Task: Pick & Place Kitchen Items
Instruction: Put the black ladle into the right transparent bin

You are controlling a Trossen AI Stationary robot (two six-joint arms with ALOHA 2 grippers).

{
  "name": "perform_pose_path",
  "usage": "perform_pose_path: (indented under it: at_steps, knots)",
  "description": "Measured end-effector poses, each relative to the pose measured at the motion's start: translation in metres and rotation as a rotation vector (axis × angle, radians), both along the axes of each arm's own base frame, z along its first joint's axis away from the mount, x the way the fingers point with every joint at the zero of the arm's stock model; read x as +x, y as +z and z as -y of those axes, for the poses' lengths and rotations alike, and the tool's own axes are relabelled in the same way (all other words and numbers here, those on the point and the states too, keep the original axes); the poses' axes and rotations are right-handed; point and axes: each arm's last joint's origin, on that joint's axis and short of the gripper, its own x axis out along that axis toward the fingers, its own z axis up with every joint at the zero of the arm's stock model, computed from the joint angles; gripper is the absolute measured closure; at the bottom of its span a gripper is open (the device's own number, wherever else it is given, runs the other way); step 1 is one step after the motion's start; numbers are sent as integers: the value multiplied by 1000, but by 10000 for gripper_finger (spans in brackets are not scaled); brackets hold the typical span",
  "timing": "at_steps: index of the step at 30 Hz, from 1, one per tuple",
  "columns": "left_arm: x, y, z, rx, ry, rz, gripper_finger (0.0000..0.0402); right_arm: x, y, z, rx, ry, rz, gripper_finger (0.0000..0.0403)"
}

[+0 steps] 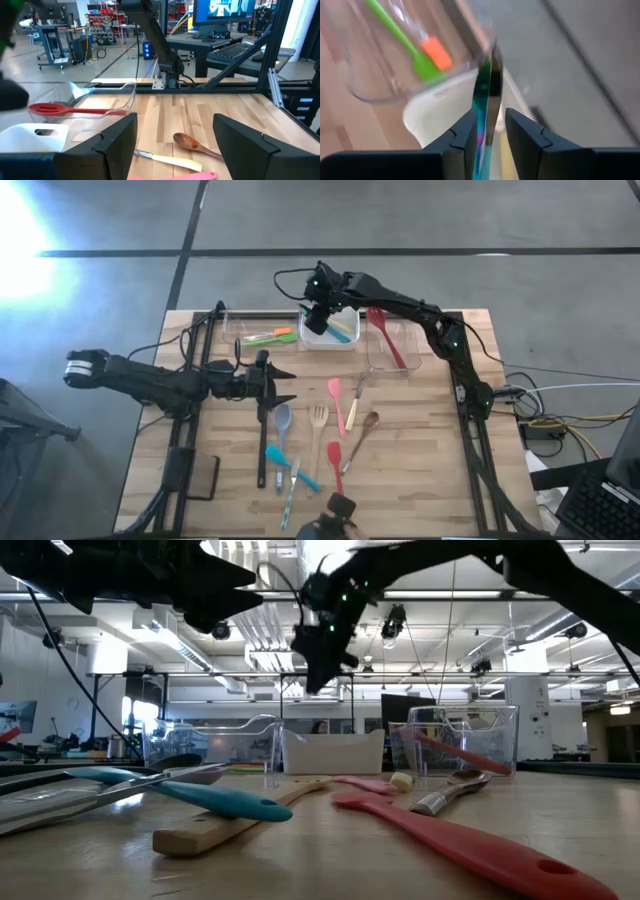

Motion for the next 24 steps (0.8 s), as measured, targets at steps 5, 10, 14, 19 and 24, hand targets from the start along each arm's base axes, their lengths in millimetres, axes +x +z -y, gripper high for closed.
perform_pose_path:
  at_steps: [5, 10, 14, 19, 24]
  knots:
    - [0, -1, 0, 0, -1, -5, 140, -4, 33, -14, -43, 5, 102, 336]
    - [0, -2, 0, -1, -1, -15, 140, -11, 52, -23, 0, -63, 178, 350]
    - [0, -2, 0, -2, 0, -19, 140, -14, 61, -32, 0, -49, 189, 350]
    - [0, -2, 0, -2, 0, -18, 140, -15, 68, -37, -12, -33, 204, 345]
    - [0, -2, 0, -2, 0, -18, 140, -15, 68, -38, -24, -12, 193, 346]
